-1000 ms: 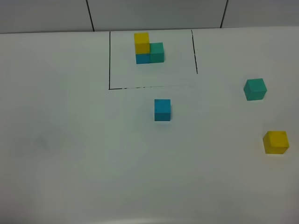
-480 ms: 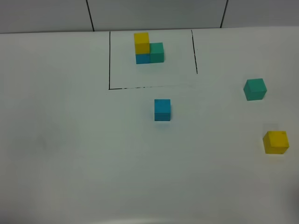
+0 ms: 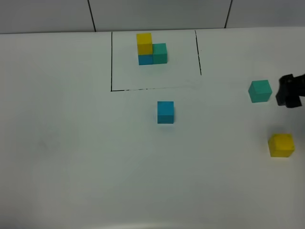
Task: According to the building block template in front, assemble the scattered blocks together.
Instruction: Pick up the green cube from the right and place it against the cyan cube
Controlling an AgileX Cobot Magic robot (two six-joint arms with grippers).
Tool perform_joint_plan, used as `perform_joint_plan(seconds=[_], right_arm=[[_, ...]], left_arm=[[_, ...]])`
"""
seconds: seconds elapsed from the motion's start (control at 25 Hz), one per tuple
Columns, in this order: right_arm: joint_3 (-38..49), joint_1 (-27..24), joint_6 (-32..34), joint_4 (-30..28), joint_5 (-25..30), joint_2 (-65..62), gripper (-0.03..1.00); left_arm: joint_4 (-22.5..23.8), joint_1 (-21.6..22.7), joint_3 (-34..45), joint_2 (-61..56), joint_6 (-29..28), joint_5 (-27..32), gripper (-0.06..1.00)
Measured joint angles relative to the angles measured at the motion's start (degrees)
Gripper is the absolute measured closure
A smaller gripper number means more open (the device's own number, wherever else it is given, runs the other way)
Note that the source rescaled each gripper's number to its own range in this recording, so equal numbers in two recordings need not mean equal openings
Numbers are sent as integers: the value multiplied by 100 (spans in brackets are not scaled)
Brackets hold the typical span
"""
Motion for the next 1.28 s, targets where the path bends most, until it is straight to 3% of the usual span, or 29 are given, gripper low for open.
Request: perform_joint_plan(seconds=[0.2, 0.44, 0.96, 1.12, 1.24, 1.28], right_arm=[[-981, 0, -78, 52, -267, 1718, -3], [-1773, 0, -83, 0, -434, 2920, -3], [-2190, -242, -78, 140, -949, 3799, -2], [-2190, -250, -62, 187, -958, 3933, 17], [-2190, -250, -62, 207, -902, 4006, 51], [-2190, -250, -62, 207, -870, 4006, 69]], left_arm=[[0, 0, 0, 0, 0, 0, 27], [0, 0, 0, 0, 0, 0, 27], [0, 0, 0, 0, 0, 0, 27], [0, 0, 0, 0, 0, 0, 27], [0, 0, 0, 0, 0, 0, 27], [0, 0, 0, 0, 0, 0, 27]])
